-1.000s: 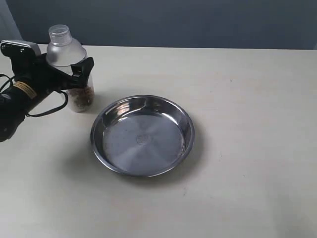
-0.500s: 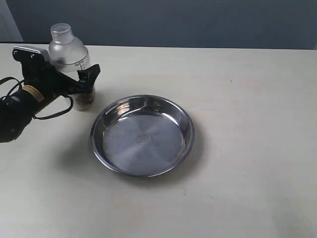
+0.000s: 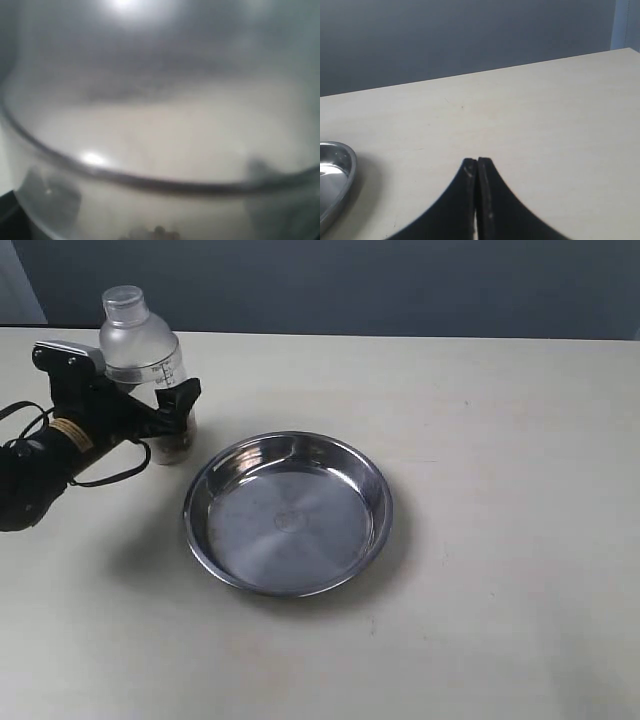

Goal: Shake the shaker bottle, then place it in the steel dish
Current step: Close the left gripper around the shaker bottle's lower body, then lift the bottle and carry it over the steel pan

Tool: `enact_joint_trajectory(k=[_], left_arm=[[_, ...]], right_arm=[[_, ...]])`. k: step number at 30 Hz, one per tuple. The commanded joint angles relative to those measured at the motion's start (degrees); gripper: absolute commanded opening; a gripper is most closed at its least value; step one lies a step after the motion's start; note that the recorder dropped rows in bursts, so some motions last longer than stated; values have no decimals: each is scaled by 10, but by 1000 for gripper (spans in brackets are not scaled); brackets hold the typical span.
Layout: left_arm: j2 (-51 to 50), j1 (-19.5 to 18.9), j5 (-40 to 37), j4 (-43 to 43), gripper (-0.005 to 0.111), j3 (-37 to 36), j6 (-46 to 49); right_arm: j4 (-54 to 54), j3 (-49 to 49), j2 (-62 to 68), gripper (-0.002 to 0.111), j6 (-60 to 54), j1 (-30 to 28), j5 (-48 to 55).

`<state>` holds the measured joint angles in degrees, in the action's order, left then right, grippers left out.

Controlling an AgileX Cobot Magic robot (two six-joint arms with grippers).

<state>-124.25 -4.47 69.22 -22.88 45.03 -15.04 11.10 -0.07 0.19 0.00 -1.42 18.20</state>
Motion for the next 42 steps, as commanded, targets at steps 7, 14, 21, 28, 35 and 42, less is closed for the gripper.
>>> enact_joint_trajectory(k=[7, 14, 21, 28, 35, 42], left_arm=[[-4, -1, -38, -9, 7, 2, 8], [52, -1, -137, -17, 1, 2, -19], [201, 0, -196, -118, 1, 2, -117], [353, 100, -179, -343, 0, 2, -345], [406, 314, -549, -111, 0, 2, -137], [417, 319, -575, 314, 0, -7, 184]], right_arm=[[0, 1, -2, -1, 0, -3, -8], [0, 1, -2, -1, 0, -3, -8], [0, 1, -2, -1, 0, -3, -8], [0, 1, -2, -1, 0, -3, -8], [0, 1, -2, -1, 0, -3, -8], [0, 1, -2, -1, 0, -3, -8]])
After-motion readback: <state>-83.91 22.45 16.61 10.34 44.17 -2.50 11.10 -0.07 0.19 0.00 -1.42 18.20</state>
